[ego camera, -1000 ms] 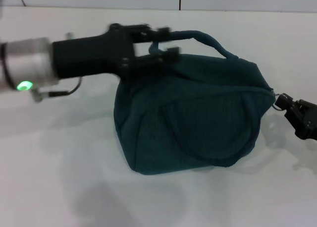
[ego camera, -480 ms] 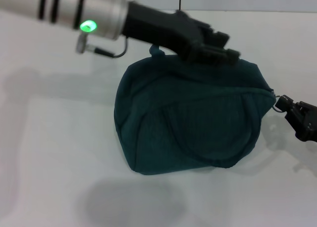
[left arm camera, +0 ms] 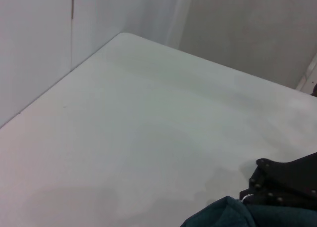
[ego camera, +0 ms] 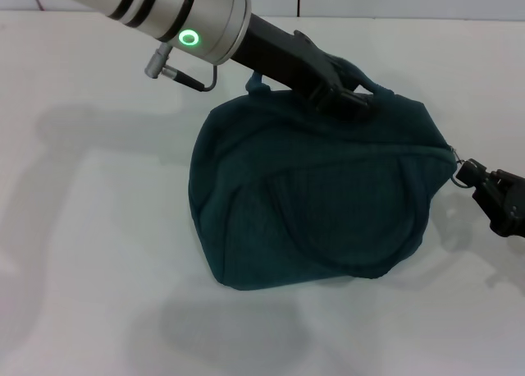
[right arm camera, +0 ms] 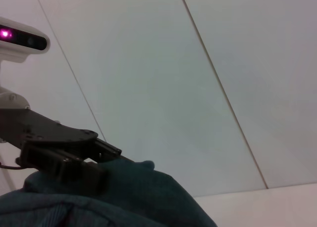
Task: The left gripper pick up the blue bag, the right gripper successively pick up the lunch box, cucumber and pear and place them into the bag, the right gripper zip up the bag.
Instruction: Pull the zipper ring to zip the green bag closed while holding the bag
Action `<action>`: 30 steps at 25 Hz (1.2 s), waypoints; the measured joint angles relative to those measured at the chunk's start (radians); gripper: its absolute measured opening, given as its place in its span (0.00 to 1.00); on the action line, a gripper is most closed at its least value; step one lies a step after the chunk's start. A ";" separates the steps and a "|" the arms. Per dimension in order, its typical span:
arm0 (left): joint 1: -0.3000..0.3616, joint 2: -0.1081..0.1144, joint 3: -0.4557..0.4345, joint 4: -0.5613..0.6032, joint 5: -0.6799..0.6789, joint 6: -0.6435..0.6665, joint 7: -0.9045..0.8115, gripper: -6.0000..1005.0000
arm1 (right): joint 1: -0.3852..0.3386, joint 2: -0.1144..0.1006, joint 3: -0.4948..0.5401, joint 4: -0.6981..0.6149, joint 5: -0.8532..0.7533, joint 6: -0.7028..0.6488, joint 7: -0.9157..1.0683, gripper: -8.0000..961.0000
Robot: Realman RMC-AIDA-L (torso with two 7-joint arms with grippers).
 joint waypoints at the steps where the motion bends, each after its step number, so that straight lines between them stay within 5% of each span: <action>1: 0.000 0.000 0.000 0.000 0.003 -0.002 0.000 0.49 | 0.000 0.000 0.000 0.000 0.000 -0.001 0.000 0.02; 15: 0.015 0.002 0.015 0.022 0.018 -0.001 0.009 0.48 | 0.002 0.000 0.000 0.000 0.000 -0.010 0.000 0.02; 23: 0.034 0.001 0.015 0.040 0.024 -0.005 0.017 0.24 | 0.002 0.000 0.000 0.000 0.005 -0.011 0.000 0.02; 30: 0.046 0.001 0.009 0.041 0.017 -0.004 0.018 0.19 | 0.001 0.000 0.005 0.000 0.009 -0.091 0.000 0.02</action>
